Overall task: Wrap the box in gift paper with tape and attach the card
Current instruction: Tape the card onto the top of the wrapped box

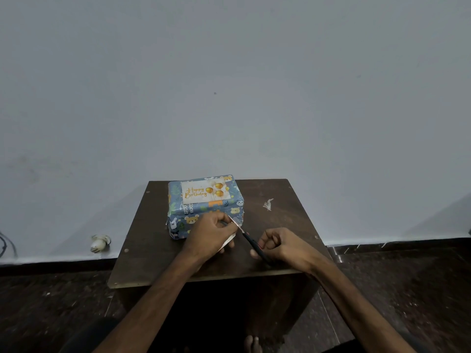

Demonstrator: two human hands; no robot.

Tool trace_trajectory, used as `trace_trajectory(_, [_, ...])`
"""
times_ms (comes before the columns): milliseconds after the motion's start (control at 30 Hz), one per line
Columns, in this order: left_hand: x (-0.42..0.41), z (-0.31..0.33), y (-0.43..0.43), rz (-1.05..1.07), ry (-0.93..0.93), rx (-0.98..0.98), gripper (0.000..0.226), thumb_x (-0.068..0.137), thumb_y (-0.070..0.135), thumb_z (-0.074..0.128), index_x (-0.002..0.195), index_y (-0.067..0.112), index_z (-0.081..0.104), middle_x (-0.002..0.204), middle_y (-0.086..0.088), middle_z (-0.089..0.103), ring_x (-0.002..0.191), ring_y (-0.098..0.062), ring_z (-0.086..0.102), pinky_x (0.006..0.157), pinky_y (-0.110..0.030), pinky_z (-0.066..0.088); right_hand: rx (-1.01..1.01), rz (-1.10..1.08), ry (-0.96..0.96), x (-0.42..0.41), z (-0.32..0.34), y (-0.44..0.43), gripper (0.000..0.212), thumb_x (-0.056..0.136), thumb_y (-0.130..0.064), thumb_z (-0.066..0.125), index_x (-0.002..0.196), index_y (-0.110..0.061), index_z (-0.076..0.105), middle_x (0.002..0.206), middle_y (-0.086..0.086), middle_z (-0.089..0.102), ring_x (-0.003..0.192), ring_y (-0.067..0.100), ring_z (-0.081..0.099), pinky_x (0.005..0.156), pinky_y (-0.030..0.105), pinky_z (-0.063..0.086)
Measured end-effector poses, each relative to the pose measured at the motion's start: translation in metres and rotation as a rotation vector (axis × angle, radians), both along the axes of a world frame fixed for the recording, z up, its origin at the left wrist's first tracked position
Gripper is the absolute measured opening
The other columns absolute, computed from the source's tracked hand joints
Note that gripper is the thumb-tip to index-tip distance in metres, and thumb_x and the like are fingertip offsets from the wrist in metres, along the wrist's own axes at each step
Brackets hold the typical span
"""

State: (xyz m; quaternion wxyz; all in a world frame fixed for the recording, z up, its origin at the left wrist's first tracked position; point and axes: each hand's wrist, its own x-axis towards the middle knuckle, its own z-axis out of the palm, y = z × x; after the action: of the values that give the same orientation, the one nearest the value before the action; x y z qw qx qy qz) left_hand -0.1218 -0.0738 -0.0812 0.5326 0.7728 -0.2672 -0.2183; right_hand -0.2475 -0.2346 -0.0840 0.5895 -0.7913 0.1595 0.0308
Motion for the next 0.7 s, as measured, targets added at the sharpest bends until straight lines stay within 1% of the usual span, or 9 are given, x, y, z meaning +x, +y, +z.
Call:
trace_trajectory(100, [-0.001, 0.0, 0.0, -0.013, 0.006, -0.01, 0.016, 0.095, 0.02, 0.065, 0.085, 0.008, 0.069, 0.059, -0.008, 0.068, 0.042, -0.013, 0.052, 0.046, -0.025, 0.042, 0.023, -0.014, 0.009, -0.001, 0.001, -0.002, 0.021, 0.079, -0.012, 0.082, 0.075, -0.008, 0.062, 0.059, 0.011, 0.059, 0.044, 0.01, 0.053, 0.047, 0.018, 0.039])
trace_trajectory(233, [0.002, -0.001, 0.001, -0.006, 0.021, -0.015, 0.016, 0.094, 0.021, 0.066, 0.087, 0.007, 0.069, 0.058, -0.007, 0.067, 0.045, -0.017, 0.05, 0.047, -0.026, 0.042, 0.002, -0.093, 0.014, -0.005, 0.006, -0.01, 0.024, 0.066, -0.03, 0.086, 0.066, -0.016, 0.066, 0.055, 0.01, 0.061, 0.051, 0.021, 0.054, 0.052, 0.026, 0.037])
trace_trajectory(300, [0.003, -0.002, 0.001, 0.002, 0.033, -0.019, 0.016, 0.093, 0.022, 0.067, 0.085, 0.008, 0.069, 0.057, -0.006, 0.067, 0.047, -0.018, 0.051, 0.049, -0.027, 0.043, -0.021, -0.174, -0.008, -0.01, 0.008, -0.018, 0.024, 0.074, -0.022, 0.085, 0.074, -0.01, 0.064, 0.054, 0.007, 0.063, 0.052, 0.019, 0.059, 0.048, 0.022, 0.038])
trace_trajectory(333, [0.004, -0.002, 0.001, 0.006, 0.038, -0.021, 0.017, 0.093, 0.023, 0.067, 0.084, 0.009, 0.069, 0.057, -0.006, 0.067, 0.047, -0.018, 0.051, 0.049, -0.028, 0.043, -0.096, -0.223, -0.005, -0.011, 0.009, -0.021, 0.024, 0.078, -0.019, 0.083, 0.077, -0.008, 0.062, 0.055, 0.004, 0.066, 0.053, 0.014, 0.063, 0.047, 0.02, 0.04])
trace_trajectory(400, [0.004, -0.002, 0.0, 0.014, 0.044, -0.021, 0.017, 0.093, 0.023, 0.068, 0.084, 0.009, 0.069, 0.057, -0.005, 0.067, 0.045, -0.015, 0.051, 0.048, -0.027, 0.043, -0.452, -0.296, 0.027, -0.014, 0.005, -0.03, 0.029, 0.079, -0.029, 0.082, 0.076, -0.012, 0.06, 0.062, -0.002, 0.069, 0.059, 0.009, 0.065, 0.051, 0.02, 0.043])
trace_trajectory(467, [0.003, -0.001, -0.001, 0.017, 0.043, -0.017, 0.016, 0.094, 0.023, 0.067, 0.088, 0.009, 0.07, 0.059, -0.005, 0.068, 0.043, -0.013, 0.05, 0.045, -0.025, 0.042, -0.823, -0.326, 0.092, -0.015, 0.001, -0.036, 0.027, 0.081, -0.036, 0.076, 0.074, -0.017, 0.059, 0.073, -0.003, 0.067, 0.073, 0.016, 0.064, 0.06, 0.027, 0.046])
trace_trajectory(500, [0.002, -0.001, -0.001, 0.018, 0.044, -0.024, 0.014, 0.095, 0.023, 0.066, 0.091, 0.01, 0.07, 0.06, -0.006, 0.068, 0.042, -0.012, 0.051, 0.044, -0.024, 0.041, -0.921, -0.316, 0.128, -0.014, 0.0, -0.035, 0.023, 0.084, -0.036, 0.072, 0.078, -0.017, 0.061, 0.081, 0.0, 0.066, 0.08, 0.022, 0.064, 0.064, 0.029, 0.046])
trace_trajectory(633, [0.004, -0.003, -0.002, 0.022, 0.068, -0.057, 0.009, 0.095, 0.017, 0.063, 0.104, 0.015, 0.064, 0.062, -0.01, 0.069, 0.043, -0.016, 0.05, 0.045, -0.026, 0.04, -1.122, -0.175, 0.274, -0.007, 0.0, -0.025, 0.021, 0.091, -0.031, 0.064, 0.095, -0.011, 0.068, 0.098, 0.012, 0.066, 0.09, 0.032, 0.065, 0.071, 0.033, 0.049])
trace_trajectory(700, [0.005, -0.003, -0.001, 0.022, 0.074, -0.053, 0.014, 0.094, 0.018, 0.064, 0.107, 0.017, 0.062, 0.063, -0.01, 0.07, 0.043, -0.019, 0.049, 0.047, -0.028, 0.04, -1.114, -0.229, 0.182, -0.004, 0.005, -0.019, 0.018, 0.091, -0.033, 0.064, 0.093, -0.015, 0.068, 0.094, 0.008, 0.067, 0.087, 0.03, 0.066, 0.07, 0.033, 0.05])
